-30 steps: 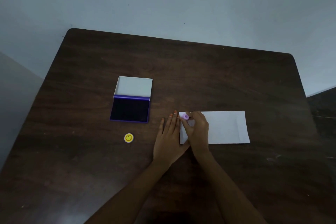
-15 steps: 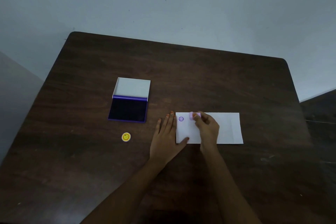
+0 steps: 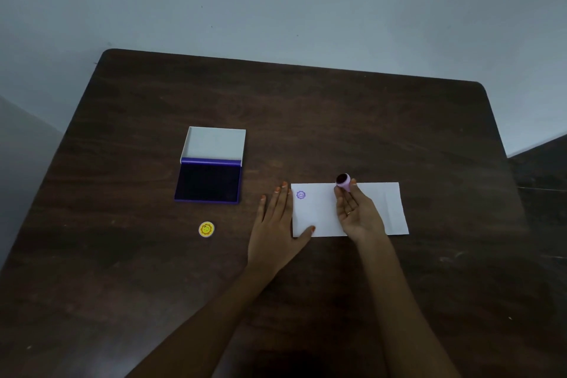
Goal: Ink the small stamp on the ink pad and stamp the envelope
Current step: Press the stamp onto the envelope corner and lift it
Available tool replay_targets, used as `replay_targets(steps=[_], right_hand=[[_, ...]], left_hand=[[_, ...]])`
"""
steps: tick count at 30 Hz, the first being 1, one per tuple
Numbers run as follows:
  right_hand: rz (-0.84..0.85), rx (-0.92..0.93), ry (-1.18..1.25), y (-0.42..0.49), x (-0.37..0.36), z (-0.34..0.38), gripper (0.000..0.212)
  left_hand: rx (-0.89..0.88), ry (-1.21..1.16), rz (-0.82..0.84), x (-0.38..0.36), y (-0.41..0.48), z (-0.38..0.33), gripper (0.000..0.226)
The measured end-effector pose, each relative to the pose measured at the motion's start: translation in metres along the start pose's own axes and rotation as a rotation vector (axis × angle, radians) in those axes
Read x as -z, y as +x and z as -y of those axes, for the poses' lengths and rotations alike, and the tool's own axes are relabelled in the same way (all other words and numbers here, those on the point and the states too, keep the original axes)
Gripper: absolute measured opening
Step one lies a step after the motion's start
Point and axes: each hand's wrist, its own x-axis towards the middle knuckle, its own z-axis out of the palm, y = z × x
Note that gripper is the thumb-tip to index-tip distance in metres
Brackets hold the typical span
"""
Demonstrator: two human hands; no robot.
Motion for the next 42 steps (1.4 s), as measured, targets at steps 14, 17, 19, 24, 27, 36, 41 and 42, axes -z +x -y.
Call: replay_targets(steps=[14,17,19,24,27,36,41,42], right_hand=[[-0.007,-0.009,-0.076,0.003,-0.002,-0.002,0.025],[-0.017,-0.001,-0.104,0.001,-0.004,-0.002,0.03],[-0.004,0.012,-0.115,-0.003,-0.006,-0.002,0.032],[0.025,0.062,-0.191,-0.015,-0.019,-0.006,0.03],[0.09,0.098,-0.213,-0.021,-0.026,-0.011,0.035],[0.136,0.207,-0.342,-0.045,-0.051,-0.062,0.033],[0.223,0.138,-0.34,-0.056,-0.062,-0.103,0.026],[0.237,0.126,-0.332,-0.057,-0.063,-0.111,0.024]], left_hand=[[0.003,-0.037,0.005,-0.002,-0.001,0.0,0.086],[0.009,-0.059,0.006,-0.002,-0.002,-0.001,0.086],[0.024,-0.095,-0.005,-0.002,-0.002,-0.003,0.086],[0.067,-0.249,-0.05,0.008,-0.001,-0.003,0.081],[0.092,-0.323,-0.116,0.025,-0.004,0.006,0.067],[0.069,-0.21,-0.24,0.07,-0.052,0.076,0.037],[0.048,-0.13,-0.125,0.079,-0.069,0.11,0.046],[0.047,-0.133,-0.102,0.08,-0.071,0.113,0.048]])
